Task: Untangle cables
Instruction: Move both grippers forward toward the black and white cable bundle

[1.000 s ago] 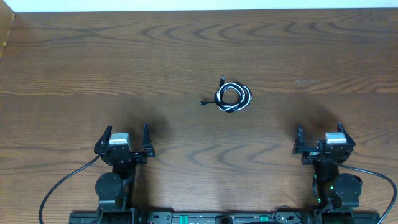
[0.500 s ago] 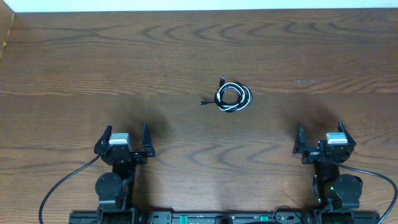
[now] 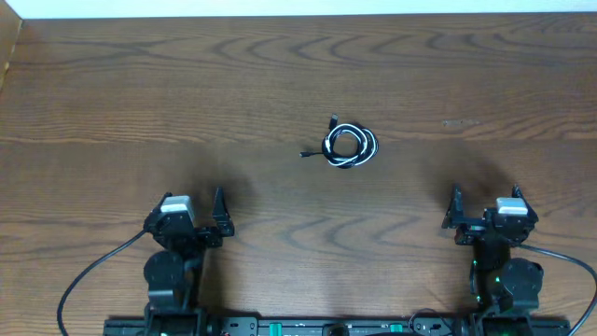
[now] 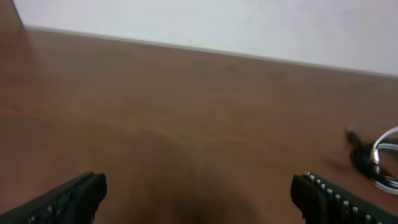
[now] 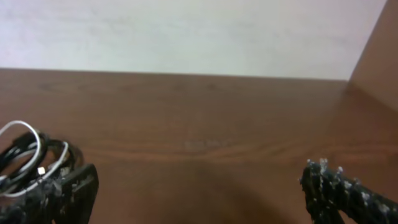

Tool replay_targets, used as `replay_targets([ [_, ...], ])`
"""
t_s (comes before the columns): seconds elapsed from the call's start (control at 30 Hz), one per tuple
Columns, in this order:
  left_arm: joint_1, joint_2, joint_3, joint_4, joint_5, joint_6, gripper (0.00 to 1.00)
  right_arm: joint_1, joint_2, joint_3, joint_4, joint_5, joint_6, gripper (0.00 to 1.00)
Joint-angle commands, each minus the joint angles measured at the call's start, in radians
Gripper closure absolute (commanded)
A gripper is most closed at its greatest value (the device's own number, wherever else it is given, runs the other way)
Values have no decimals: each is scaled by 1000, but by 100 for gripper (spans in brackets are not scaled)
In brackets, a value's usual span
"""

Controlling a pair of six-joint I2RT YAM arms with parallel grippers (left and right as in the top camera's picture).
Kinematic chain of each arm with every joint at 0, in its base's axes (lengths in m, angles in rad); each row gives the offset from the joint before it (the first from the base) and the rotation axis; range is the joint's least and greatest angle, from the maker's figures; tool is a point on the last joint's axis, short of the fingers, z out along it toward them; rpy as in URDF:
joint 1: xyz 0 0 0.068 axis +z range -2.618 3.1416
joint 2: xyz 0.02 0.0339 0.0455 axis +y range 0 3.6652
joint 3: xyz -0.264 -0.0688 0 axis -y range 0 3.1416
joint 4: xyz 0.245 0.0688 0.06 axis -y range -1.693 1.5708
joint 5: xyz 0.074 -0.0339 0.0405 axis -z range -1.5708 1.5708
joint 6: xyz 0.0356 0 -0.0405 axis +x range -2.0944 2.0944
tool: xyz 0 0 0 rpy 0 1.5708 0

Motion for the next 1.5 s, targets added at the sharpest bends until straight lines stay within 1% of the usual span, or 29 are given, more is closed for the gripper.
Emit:
replay_targets([
  [0.0,5,100,94,0,7,-20,0,-5,68,65,-1,29,28,1],
  [0.23,5,371,254,-1,19,-20,0,-5,290,196,-1,29,28,1],
  [0.27,5,448,302,-12,37,-20,0,-5,369,242,-2,26,28,1],
  [0.4,5,583,397,-68,63,-19,0,-5,527,331,-2,24,28,1],
  [0.63,4,753,569,-235,95,-19,0,-5,766,478,-66,5,27,1],
  [0.87,5,845,737,-447,96,-19,0,-5,968,632,-232,-4,26,1],
  [0.9,5,856,761,-476,96,-19,0,-5,995,655,-260,-5,8,1],
  [0.97,5,868,793,-509,97,-20,0,-1,1033,689,-298,-4,-23,1],
  [1.07,5,871,814,-496,102,-19,0,9,1053,725,-334,-5,-44,1],
  [1.4,5,875,813,-493,85,-20,0,9,1053,726,-286,-112,-28,1],
  [1.47,5,875,813,-478,86,-24,0,9,1053,726,-239,-138,23,1],
])
